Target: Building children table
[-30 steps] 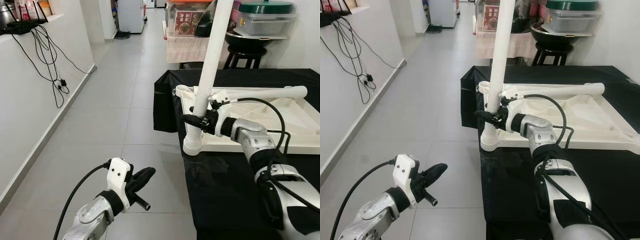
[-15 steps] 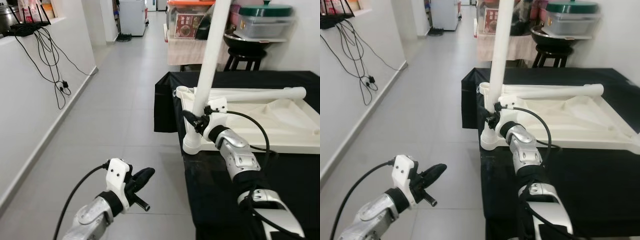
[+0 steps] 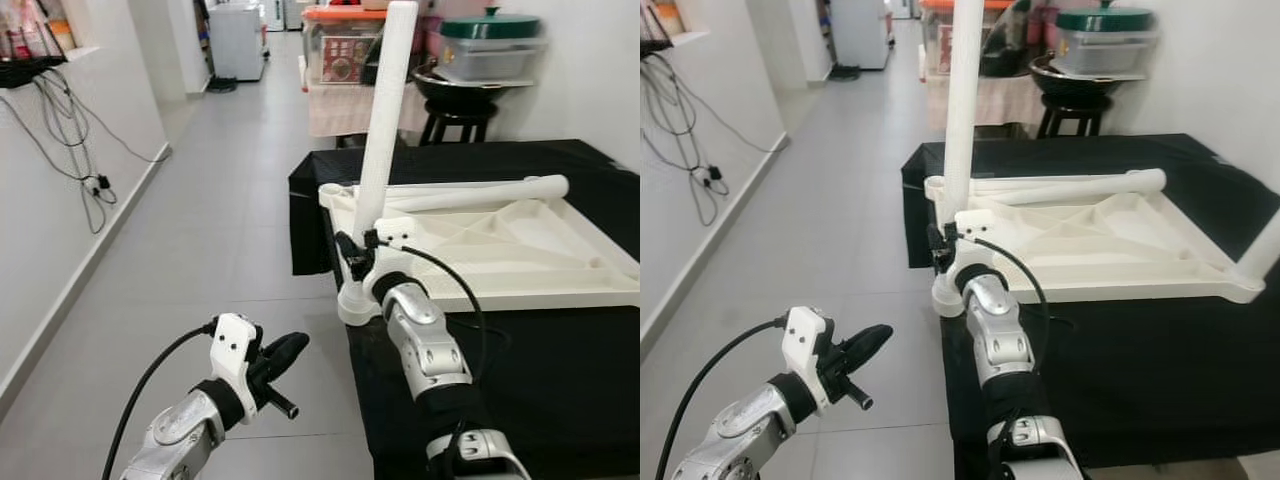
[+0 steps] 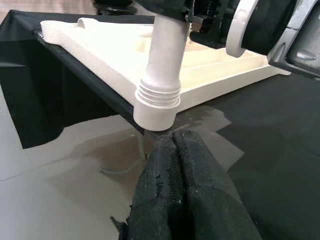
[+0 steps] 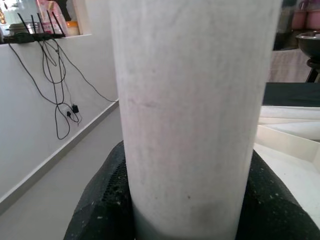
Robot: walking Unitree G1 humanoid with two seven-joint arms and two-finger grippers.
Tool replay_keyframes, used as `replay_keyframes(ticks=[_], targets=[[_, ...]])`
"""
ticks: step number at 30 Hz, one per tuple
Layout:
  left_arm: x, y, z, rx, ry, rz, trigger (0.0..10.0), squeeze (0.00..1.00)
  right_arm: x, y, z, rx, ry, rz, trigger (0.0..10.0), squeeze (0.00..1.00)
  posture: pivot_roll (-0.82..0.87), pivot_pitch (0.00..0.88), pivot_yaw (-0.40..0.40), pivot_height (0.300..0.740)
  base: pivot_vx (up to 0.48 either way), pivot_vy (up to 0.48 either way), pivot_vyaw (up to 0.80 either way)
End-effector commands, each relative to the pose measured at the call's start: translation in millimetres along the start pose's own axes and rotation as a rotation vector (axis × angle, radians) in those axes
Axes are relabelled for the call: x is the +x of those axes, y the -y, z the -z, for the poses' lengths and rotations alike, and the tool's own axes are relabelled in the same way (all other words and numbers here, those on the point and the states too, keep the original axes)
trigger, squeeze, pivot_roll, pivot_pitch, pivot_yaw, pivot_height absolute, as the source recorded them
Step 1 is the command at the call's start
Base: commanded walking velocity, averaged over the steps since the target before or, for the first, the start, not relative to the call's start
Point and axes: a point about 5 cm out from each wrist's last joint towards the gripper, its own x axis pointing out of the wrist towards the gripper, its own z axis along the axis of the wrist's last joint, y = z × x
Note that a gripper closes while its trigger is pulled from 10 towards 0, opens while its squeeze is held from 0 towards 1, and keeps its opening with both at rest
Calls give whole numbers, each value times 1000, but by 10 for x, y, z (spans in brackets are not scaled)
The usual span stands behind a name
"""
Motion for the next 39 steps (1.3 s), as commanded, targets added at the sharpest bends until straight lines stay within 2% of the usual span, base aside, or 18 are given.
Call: replay_keyframes(ticks=[1,2,3,4,5,6,8,9,12,13,19,20,23,24,30,33,35,39], targets=[[-2,-16,15,2,-9,-1,10000,0,-20,169,189,8,-104,17,10000,1000,22,0,-6,740,0,0,0],[-2,-16,15,2,-9,-1,10000,0,-20,169,189,8,-104,17,10000,1000,22,0,-6,740,0,0,0],[15,-10,16,2,-12,9,10000,0,23,306,-57,13,-47,-46,10000,1000,23,0,-11,740,0,0,0],[22,-8,14,3,-11,10,10000,0,55,349,-167,19,-22,-102,10000,1000,24,0,-14,740,0,0,0],[22,-8,14,3,-11,10,10000,0,55,349,-167,19,-22,-102,10000,1000,24,0,-14,740,0,0,0],[28,-7,15,4,-9,7,10000,0,94,358,-284,10,0,-225,10000,1000,21,0,-16,740,0,0,0],[28,-7,15,4,-9,7,10000,0,94,358,-284,10,0,-225,10000,1000,21,0,-16,740,0,0,0],[31,-8,19,4,-9,6,10000,0,131,334,-373,-36,4,-377,10000,94,24,0,-17,740,0,0,0],[32,-9,21,4,-9,5,10000,0,144,326,-412,-59,4,-438,10000,94,24,0,-17,740,0,0,0],[32,-9,24,4,-9,5,10000,0,167,334,-452,-90,3,-474,10000,0,26,0,-16,740,0,0,0],[31,-3,42,4,-14,6,10000,0,245,390,-526,-121,-12,-511,10000,0,35,0,-14,740,0,0,0],[30,1,49,4,-16,5,10000,0,263,407,-528,-119,-34,-535,2588,0,34,0,-14,740,0,0,0],[30,3,51,4,-17,6,10000,0,265,414,-528,-114,-41,-551,2588,0,33,0,-14,740,0,0,0],[31,5,54,3,-17,7,10000,0,263,418,-519,-104,-52,-568,0,0,33,0,-15,740,0,0,0],[34,19,56,-1,-17,11,10000,0,265,490,-498,-84,-69,-555,0,0,33,0,-16,740,0,0,0],[31,25,50,-2,-13,9,10000,0,243,597,-407,-100,-92,-449,0,0,31,0,-20,740,0,0,0],[25,26,45,-4,-11,8,10000,0,207,661,-278,-97,-119,-328,0,0,23,0,-23,740,0,0,0],[22,24,42,-4,-9,8,10000,0,191,693,-212,-94,-132,-264,0,0,23,0,-23,740,0,0,0]])
